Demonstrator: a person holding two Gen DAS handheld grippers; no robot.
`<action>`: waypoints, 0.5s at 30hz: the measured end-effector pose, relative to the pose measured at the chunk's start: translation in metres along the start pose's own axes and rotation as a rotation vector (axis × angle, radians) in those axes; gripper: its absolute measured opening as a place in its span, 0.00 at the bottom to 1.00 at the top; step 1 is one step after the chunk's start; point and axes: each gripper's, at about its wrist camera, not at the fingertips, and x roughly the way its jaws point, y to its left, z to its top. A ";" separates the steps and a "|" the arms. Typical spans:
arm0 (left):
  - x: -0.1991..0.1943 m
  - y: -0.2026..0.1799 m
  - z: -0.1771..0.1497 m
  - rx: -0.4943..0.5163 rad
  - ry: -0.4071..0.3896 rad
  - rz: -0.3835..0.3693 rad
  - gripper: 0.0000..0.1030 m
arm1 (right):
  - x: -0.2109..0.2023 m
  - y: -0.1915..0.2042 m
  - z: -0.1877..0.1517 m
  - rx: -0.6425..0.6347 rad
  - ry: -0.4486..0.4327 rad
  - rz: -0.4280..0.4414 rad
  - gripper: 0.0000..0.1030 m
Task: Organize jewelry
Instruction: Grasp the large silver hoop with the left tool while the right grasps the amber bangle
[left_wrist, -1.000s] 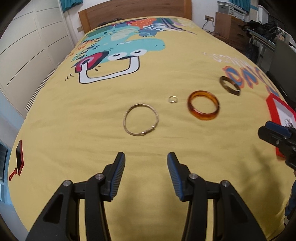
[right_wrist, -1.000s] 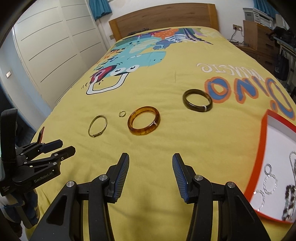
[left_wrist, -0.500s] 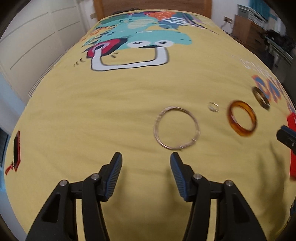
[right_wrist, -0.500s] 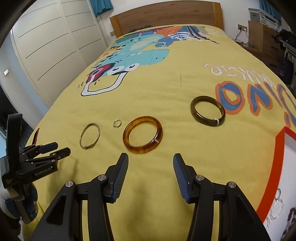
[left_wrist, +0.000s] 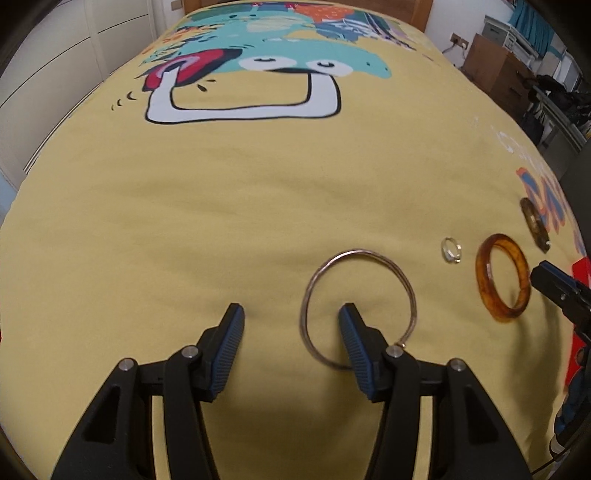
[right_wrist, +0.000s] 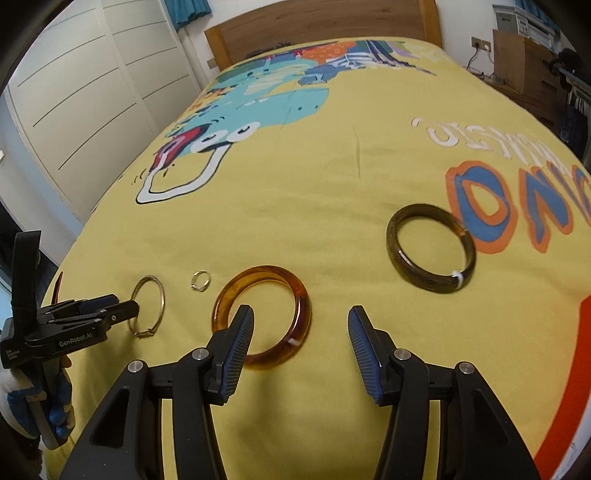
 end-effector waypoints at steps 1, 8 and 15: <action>0.002 -0.001 0.001 0.003 0.002 0.003 0.51 | 0.003 0.000 0.000 0.000 0.006 0.002 0.51; 0.013 -0.007 0.006 0.040 -0.007 0.030 0.50 | 0.031 0.005 -0.001 -0.025 0.046 -0.027 0.51; 0.009 -0.014 0.001 0.053 -0.028 0.002 0.17 | 0.033 0.010 -0.009 -0.039 0.043 -0.080 0.13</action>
